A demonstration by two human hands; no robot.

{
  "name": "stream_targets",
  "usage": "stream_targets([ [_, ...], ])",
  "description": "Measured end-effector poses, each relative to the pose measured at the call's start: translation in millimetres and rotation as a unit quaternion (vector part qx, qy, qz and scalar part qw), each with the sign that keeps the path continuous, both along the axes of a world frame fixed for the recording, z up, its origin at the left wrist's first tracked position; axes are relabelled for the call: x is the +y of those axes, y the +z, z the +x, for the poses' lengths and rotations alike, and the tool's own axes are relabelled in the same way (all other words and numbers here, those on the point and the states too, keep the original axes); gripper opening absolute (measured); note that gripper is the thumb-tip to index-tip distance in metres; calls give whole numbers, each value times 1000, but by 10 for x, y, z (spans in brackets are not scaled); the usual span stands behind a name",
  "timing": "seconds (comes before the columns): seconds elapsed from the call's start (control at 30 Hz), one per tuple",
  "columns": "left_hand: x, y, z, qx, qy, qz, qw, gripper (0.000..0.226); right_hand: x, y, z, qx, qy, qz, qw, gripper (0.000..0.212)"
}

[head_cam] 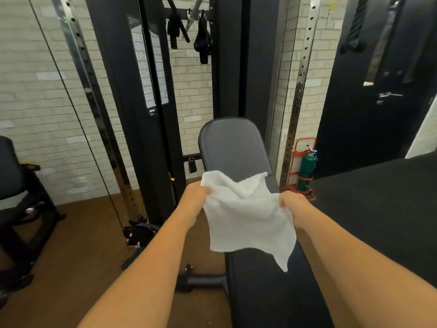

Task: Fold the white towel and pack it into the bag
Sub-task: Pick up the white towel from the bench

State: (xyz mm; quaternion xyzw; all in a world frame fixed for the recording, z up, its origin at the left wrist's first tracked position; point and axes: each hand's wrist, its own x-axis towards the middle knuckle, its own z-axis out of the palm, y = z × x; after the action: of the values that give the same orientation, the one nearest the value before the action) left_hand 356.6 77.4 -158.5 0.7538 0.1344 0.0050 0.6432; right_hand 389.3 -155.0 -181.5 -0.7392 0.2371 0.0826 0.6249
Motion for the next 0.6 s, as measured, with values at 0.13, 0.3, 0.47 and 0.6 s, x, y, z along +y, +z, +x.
stream_targets([
  [0.13,-237,179,-812,-1,74,-4,997,23,-360,209,-654,-5,51,63,997,58],
  [0.3,-544,313,-1871,6,90,92,992,24,-692,500,-1559,-19,136,85,987,43],
  [0.47,-752,378,-2725,13,142,82,986,27,-939,639,-2213,-42,209,147,966,46],
  [0.6,-749,514,-3249,4,132,12,991,66,-1037,810,-2639,-55,190,207,958,29],
])
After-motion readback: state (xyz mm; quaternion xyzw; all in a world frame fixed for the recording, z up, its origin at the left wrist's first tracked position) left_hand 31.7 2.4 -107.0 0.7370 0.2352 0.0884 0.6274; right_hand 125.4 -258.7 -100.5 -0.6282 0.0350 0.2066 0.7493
